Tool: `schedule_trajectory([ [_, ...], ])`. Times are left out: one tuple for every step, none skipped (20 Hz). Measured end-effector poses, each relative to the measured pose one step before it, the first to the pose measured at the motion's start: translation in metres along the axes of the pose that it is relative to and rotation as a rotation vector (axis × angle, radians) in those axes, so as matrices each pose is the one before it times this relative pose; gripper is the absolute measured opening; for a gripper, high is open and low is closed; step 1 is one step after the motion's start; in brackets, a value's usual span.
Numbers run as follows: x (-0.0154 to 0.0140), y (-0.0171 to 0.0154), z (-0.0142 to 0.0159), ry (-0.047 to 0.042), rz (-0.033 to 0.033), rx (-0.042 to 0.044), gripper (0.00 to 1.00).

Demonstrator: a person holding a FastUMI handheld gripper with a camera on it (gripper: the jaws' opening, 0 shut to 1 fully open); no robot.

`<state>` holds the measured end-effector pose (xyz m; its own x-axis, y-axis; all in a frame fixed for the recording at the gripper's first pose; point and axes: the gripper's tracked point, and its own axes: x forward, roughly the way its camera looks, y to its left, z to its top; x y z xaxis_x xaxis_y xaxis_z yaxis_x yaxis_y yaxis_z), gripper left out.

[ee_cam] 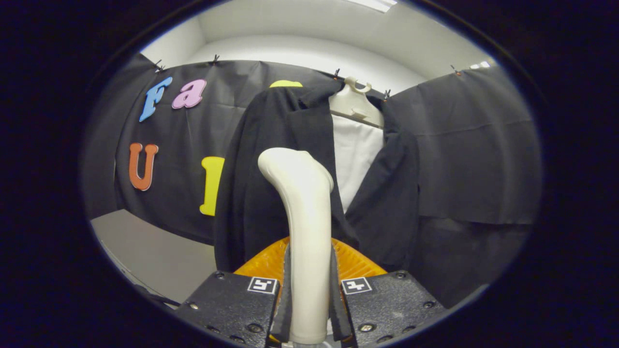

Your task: Iron the clothes twice with a garment steamer, once on the left side and once on the right side.

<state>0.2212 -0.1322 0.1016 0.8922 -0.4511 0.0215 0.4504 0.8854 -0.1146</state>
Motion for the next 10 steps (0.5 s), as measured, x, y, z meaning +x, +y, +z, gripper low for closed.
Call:
schedule_trajectory([
  [-0.00032, 0.00036, -0.00365, 0.00589, -0.00129, -0.00393, 0.35],
  [-0.00066, 0.00021, -0.00353, 0.00539, -0.00117, -0.00493, 0.35],
  [-0.00131, 0.00013, -0.00381, 0.00403, -0.00052, -0.00411, 0.35],
  [-0.00123, 0.00010, -0.00353, 0.00458, -0.00002, -0.00249, 0.35],
  [-0.00164, 0.00033, -0.00418, 0.00636, 0.00100, -0.00179, 0.35],
  [-0.00062, 0.00053, -0.00500, 0.00902, 0.00031, -0.00186, 0.35],
  [-0.00028, 0.00202, -0.00760, 0.01131, -0.00019, -0.00217, 0.35],
  [0.00031, 0.00131, -0.00736, 0.01302, 0.00083, -0.00309, 0.35],
  [-0.00056, 0.00135, -0.00892, 0.01618, 0.00420, -0.00344, 0.35],
  [0.00009, 0.00205, -0.01153, 0.02483, 0.00916, 0.00348, 0.35],
])
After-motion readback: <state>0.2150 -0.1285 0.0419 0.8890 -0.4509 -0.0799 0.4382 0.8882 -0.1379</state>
